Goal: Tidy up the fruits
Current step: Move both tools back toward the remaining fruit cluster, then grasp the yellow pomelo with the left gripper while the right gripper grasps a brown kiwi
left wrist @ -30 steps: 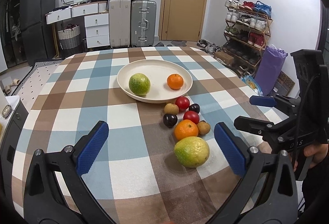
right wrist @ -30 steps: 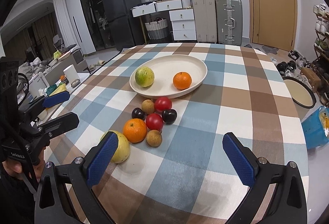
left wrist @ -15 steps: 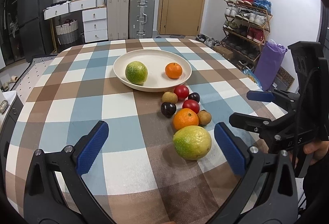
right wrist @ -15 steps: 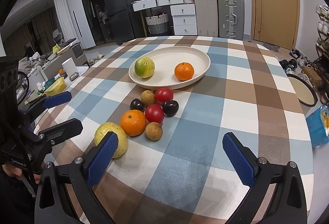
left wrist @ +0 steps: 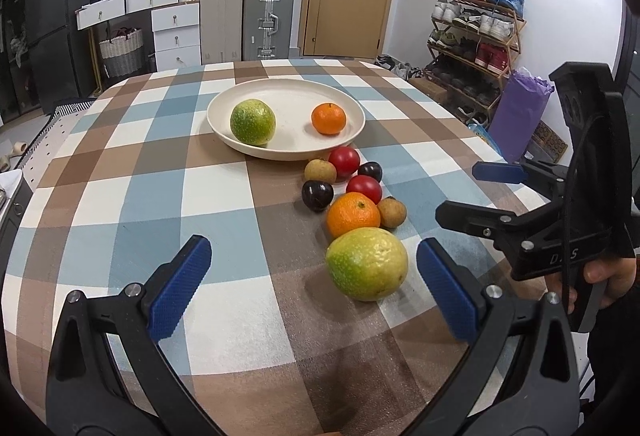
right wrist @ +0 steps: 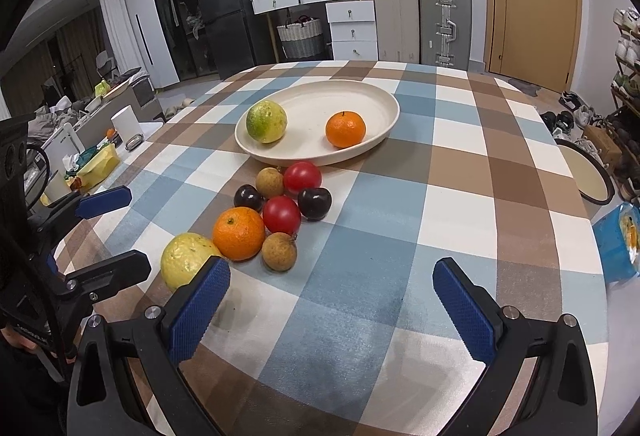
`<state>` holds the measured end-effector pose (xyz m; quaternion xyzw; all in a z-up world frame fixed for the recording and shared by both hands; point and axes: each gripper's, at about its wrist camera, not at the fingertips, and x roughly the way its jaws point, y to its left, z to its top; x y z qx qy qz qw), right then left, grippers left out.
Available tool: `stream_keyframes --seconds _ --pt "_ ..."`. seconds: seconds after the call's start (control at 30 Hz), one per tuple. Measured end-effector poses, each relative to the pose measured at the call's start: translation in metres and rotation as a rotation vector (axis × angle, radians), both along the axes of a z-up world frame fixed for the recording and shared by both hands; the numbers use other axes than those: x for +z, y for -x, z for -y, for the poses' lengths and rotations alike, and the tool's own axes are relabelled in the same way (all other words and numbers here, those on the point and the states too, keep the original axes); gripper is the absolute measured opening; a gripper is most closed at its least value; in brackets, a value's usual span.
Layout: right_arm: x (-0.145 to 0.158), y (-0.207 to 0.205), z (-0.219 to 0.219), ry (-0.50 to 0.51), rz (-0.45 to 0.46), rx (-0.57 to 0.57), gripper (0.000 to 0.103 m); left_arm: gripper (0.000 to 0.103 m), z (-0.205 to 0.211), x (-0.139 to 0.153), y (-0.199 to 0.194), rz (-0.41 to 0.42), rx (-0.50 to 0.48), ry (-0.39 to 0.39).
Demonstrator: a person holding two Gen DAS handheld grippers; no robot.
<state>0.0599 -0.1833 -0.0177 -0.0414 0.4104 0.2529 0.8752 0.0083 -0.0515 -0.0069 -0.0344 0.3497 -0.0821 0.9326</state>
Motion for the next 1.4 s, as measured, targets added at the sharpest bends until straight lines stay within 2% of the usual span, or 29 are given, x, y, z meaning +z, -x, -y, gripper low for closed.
stream_keyframes --seconds 0.5,0.7,0.83,0.93,1.03,1.17,1.4 --pt "-0.020 -0.015 -0.007 0.070 -0.037 -0.003 0.103 0.102 0.011 -0.017 -0.007 -0.053 -0.041 -0.003" --pt "-0.025 -0.018 -0.017 0.093 -0.049 0.031 0.102 0.102 0.015 -0.019 -0.010 -0.065 -0.053 -0.010" --pt "-0.028 -0.025 -0.020 0.099 -0.067 0.013 0.095 0.102 0.016 -0.022 -0.012 -0.078 -0.059 -0.008" --pt "-0.029 -0.026 -0.022 0.096 -0.066 0.024 0.095 0.102 0.017 -0.023 -0.013 -0.084 -0.072 -0.003" --pt "-0.031 -0.027 -0.025 0.102 -0.075 0.038 0.095 0.102 0.018 -0.026 -0.015 -0.101 -0.079 0.000" --pt "-0.033 -0.028 -0.027 0.097 -0.090 0.061 0.087 0.102 0.018 -0.028 -0.017 -0.115 -0.085 0.008" --pt "-0.032 -0.027 -0.028 0.094 -0.088 0.113 0.081 0.100 0.018 -0.029 -0.017 -0.123 -0.086 0.011"
